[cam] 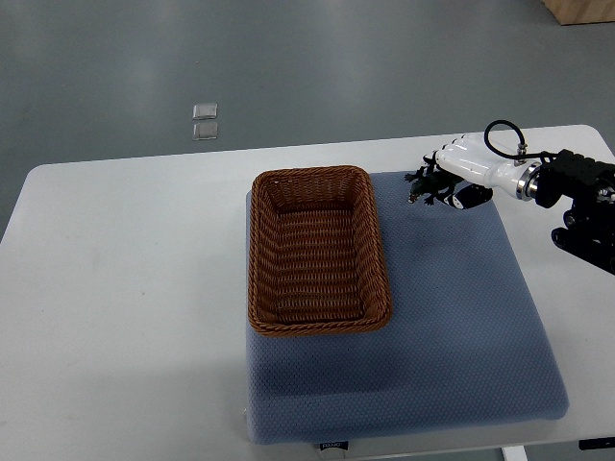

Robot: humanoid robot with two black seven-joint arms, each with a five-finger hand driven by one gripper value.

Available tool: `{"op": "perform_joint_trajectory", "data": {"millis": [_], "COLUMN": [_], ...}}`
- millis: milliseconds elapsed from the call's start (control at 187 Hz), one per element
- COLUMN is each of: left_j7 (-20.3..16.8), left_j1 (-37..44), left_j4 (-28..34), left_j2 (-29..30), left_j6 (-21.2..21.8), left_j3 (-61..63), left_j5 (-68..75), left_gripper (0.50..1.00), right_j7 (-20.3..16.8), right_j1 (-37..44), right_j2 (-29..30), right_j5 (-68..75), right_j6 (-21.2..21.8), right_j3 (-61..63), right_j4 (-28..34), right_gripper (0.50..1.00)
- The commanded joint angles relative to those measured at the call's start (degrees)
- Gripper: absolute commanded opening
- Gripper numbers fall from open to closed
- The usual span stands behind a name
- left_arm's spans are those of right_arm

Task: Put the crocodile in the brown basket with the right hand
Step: 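Carry the crocodile with the right hand over the wicker basket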

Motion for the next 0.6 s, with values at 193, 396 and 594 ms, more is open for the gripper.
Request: {"op": "perform_joint_trajectory", "data": {"millis": [193, 396, 594], "left_j7": [-0.01, -0.01, -0.01], "left_j1": [0.00, 0.00, 0.00], "left_j4": [0.00, 0.00, 0.00], "left_j2": [0.00, 0.00, 0.00], "left_j6": [0.00, 0.00, 0.00], "left_j3": [0.00, 0.00, 0.00], "left_j5": [0.09, 0.00, 0.00], "left_gripper": [1.000, 1.000, 1.000], "right_j7": [1.27, 3.38, 5.14], "right_j1": [3.32, 4.73, 3.94], "right_j2": [0.29, 2.31, 5.39], "right_j5": [-0.66, -0.83, -0.74], "right_j6": [-2.34, -2.69, -2.08], "right_j3": [1.46, 1.46, 0.85], "right_j4": [7.27, 12.81, 16.15], "right_gripper": [0.500, 0.500, 0.500]}}
